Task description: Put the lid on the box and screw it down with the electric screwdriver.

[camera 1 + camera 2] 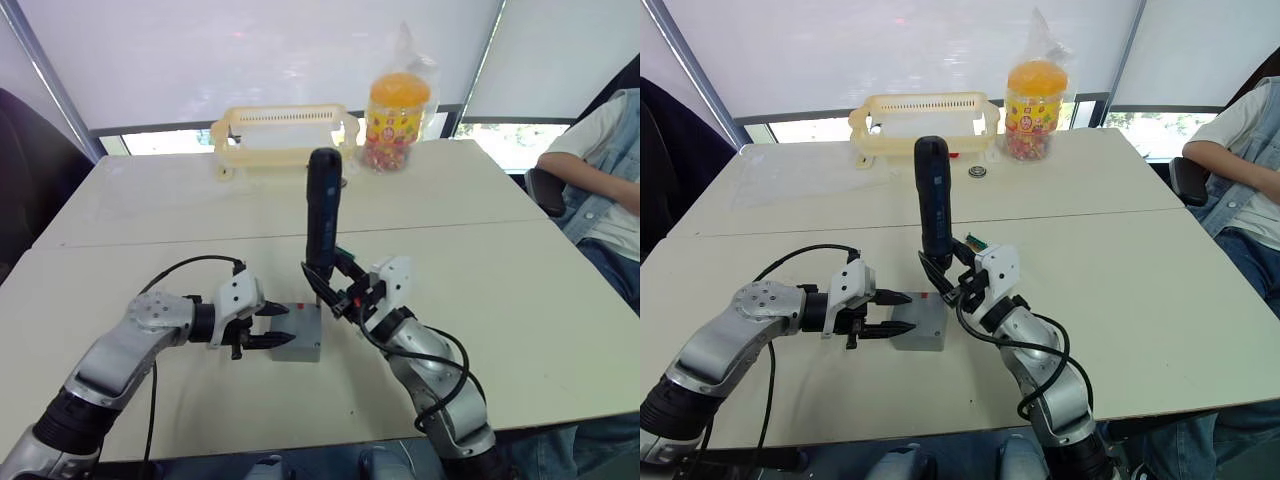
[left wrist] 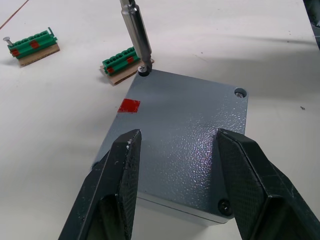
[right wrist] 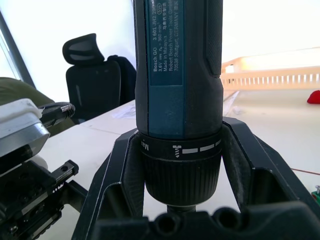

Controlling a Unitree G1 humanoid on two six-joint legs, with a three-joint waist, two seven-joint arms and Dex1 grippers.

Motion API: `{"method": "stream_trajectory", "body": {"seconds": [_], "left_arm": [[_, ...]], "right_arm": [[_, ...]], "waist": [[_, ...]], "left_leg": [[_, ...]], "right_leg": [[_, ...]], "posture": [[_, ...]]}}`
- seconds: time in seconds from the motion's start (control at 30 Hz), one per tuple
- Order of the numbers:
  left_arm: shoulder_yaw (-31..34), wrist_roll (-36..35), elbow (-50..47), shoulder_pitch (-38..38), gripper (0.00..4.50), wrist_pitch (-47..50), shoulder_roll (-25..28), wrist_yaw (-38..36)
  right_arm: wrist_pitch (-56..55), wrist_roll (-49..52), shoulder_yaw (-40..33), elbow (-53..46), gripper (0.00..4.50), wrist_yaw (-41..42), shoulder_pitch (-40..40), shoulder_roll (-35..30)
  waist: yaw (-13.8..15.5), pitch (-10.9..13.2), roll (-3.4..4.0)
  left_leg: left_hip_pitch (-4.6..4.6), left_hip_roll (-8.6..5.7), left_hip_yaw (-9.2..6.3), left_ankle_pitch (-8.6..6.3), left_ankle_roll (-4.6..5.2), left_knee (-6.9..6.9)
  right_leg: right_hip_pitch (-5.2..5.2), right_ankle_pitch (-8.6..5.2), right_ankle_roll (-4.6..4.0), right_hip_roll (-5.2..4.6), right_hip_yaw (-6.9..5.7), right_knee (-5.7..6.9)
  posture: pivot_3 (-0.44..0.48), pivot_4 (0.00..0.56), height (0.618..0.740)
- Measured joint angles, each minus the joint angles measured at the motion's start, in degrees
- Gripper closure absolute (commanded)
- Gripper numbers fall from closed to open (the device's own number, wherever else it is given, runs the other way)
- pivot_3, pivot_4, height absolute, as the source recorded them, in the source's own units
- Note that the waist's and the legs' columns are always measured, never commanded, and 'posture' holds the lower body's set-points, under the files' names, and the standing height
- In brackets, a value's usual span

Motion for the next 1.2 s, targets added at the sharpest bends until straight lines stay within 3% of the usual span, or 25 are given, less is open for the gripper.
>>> {"method": "stream_trajectory", "body": {"seconds": [1.2], "left_arm": [[-0.1, 0.6, 0.7, 0.0, 2.09, -1.2, 0.1, -0.5]], "right_arm": [[-0.9, -0.2, 0.1, 0.4, 2.72, -0.7, 0.0, 0.1]], "waist": [[0.0, 0.0, 0.01]], "left_leg": [[0.01, 0.00, -0.01, 0.00, 0.00, -0.11]], "right_leg": [[-0.03, -0.02, -0.01, -0.01, 0.00, -0.03]], "posture": [[0.000, 0.150, 0.740]]}}
